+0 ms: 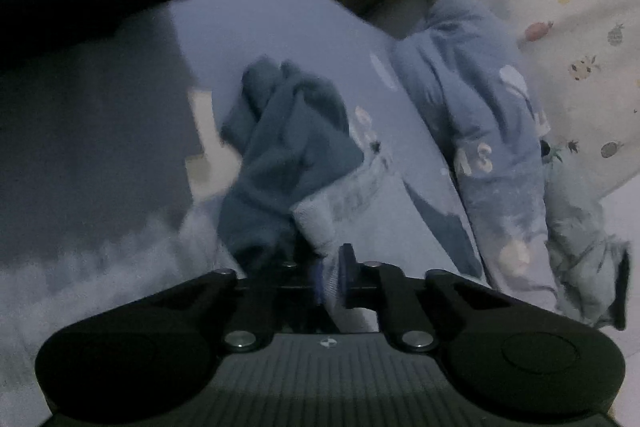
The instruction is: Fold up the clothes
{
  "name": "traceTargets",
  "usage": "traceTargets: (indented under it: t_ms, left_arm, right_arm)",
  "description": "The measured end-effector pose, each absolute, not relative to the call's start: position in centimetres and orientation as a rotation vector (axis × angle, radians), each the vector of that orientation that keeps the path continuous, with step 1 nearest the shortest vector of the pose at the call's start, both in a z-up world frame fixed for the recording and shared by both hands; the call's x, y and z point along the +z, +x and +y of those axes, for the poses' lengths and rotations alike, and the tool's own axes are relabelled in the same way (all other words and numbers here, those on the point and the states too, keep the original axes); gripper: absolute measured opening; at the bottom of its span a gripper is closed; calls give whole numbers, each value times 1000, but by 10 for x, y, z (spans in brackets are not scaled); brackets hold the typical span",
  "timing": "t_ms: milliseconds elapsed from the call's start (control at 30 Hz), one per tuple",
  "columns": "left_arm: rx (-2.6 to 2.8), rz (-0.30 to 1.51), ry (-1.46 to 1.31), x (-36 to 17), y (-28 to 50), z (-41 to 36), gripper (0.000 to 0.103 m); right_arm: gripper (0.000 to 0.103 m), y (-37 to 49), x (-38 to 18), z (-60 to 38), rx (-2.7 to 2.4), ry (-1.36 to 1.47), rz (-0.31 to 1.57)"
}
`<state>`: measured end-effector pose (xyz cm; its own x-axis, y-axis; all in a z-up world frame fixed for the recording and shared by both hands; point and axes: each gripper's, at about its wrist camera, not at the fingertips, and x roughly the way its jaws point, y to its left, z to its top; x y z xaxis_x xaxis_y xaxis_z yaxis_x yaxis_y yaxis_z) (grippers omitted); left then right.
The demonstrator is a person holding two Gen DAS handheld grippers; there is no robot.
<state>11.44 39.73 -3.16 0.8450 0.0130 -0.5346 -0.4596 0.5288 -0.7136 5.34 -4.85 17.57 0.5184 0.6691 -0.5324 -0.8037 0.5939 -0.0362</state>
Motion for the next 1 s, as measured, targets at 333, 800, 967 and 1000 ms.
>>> traceTargets:
  t_ms: [333, 800, 967, 1000]
  left_arm:
    - [365, 504, -910, -39, 108, 424, 7]
    - [318, 576, -676, 6, 136, 429, 22]
    - [218, 521, -527, 51, 160, 419, 46]
    - [250, 510, -504, 58, 165, 417, 55]
  right_arm:
    - [99, 36, 162, -57, 822, -272, 601]
    - [99, -14, 150, -130, 636, -183, 686]
    - [99, -24, 144, -136, 602, -147, 707]
    - [99, -23, 143, -134, 603, -142, 714]
